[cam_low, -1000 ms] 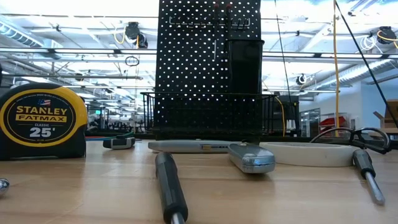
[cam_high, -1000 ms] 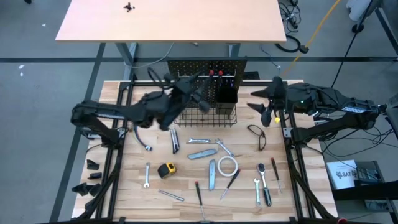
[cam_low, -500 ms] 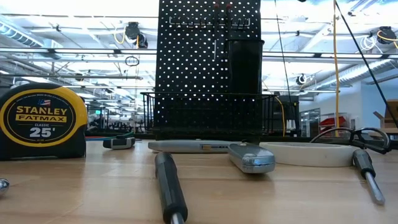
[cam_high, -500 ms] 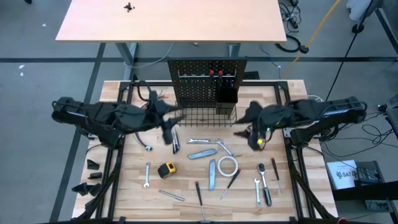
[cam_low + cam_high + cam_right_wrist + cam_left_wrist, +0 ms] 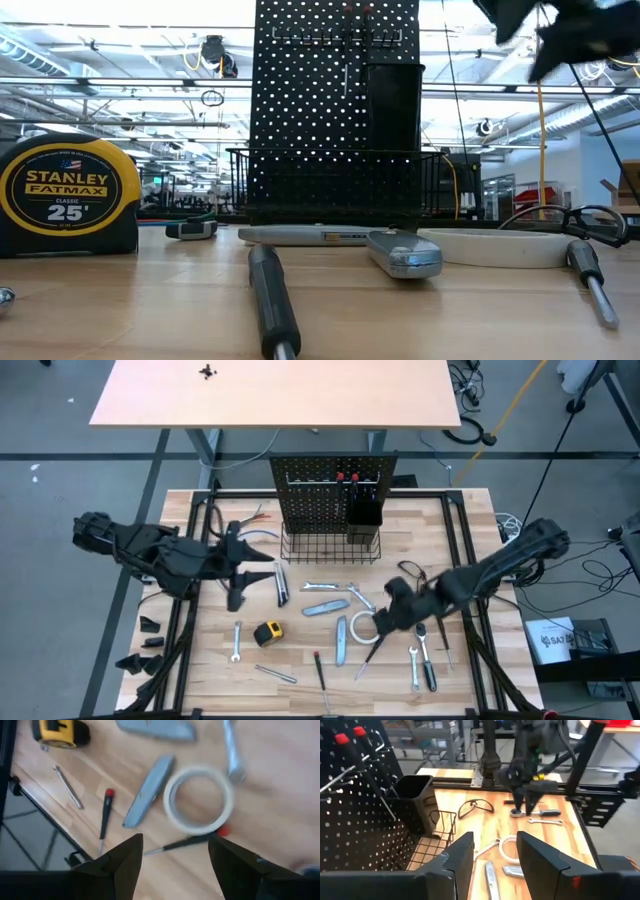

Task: Hang tools onto peg board
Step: Hang the nut driver onto the pegboard

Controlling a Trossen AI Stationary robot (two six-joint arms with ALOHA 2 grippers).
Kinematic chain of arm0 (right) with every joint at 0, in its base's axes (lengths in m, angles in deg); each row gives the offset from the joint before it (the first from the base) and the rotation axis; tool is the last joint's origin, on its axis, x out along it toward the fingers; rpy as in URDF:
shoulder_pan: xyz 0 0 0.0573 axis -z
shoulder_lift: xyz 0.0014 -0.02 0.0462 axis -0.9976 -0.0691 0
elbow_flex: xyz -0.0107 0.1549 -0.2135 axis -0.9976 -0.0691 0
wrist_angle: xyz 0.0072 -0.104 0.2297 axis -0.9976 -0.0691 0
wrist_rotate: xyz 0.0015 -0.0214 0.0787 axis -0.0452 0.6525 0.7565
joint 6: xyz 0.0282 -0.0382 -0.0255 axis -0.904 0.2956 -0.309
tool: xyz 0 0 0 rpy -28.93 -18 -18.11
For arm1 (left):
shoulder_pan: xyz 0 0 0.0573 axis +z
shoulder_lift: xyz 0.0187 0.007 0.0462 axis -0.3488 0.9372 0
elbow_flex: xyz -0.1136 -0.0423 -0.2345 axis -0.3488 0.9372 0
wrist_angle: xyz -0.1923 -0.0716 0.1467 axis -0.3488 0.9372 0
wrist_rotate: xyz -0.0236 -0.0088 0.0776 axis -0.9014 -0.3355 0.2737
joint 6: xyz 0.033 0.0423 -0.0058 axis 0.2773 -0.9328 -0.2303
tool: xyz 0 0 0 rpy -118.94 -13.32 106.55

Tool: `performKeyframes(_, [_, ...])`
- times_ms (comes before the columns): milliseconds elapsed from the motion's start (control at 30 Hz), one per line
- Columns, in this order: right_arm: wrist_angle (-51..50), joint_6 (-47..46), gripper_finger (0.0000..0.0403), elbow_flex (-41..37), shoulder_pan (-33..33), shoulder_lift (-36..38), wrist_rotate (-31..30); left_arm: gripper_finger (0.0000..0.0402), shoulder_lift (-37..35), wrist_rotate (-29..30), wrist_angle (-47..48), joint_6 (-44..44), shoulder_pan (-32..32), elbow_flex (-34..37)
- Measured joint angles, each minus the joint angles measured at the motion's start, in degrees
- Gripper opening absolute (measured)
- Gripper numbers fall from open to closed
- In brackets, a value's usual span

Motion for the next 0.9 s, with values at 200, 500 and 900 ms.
performKeyframes(200, [8.2, -16.9, 0.0222, -1.8, -5.3, -7.8, -2.8, 0.0152, -5.0, -3.1, -1.4, -1.3, 0.0, 4.7])
performKeyframes(500, [13.6, -28.1, 0.0222, -1.8, -8.4, -17.3, -2.8, 0.0152, -9.1, -6.3, -5.3, -2.2, 0.0, 11.4])
performKeyframes(900, [15.4, -33.9, 0.0216, -1.8, -8.9, -24.1, -3.8, 0.0152, -9.8, -9.3, -9.8, -1.8, 0.0, 13.9])
